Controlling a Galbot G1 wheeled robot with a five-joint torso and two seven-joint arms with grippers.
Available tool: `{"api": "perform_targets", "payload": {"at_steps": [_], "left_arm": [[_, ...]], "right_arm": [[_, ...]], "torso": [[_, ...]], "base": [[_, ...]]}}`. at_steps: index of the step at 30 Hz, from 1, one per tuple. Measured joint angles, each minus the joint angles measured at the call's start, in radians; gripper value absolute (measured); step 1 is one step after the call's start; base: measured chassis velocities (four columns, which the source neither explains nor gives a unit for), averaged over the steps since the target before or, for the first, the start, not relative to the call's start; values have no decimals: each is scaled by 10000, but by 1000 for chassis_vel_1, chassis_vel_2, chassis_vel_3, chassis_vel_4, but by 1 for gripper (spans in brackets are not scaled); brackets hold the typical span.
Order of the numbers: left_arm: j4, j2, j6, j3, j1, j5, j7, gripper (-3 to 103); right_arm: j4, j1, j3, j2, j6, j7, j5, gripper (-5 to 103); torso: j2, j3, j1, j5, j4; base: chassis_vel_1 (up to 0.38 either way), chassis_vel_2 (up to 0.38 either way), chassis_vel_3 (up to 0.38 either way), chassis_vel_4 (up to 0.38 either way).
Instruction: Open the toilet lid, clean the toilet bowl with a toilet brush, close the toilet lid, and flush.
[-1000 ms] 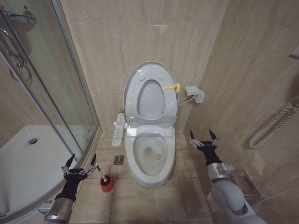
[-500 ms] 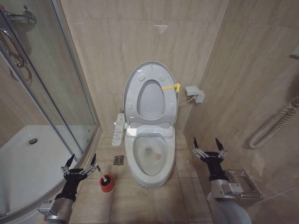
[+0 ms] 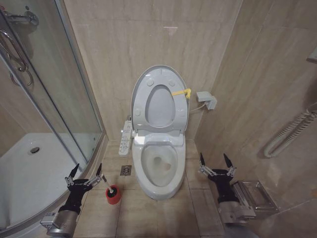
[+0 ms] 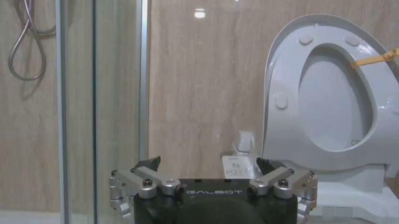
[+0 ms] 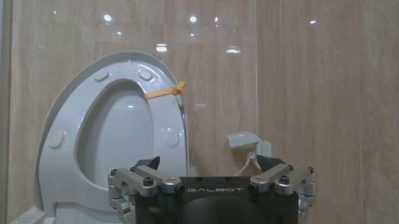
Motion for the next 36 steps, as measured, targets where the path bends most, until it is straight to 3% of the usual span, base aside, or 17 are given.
{"api": "perform_targets", "payload": {"at_steps": [36], "left_arm": [[0,0,0,0,0,0,0,100]], "right_arm": [[78,170,-120,42,15,242,211,100]], "torso": [[0,0,1,2,0]], "base": [[0,0,0,0]]}}
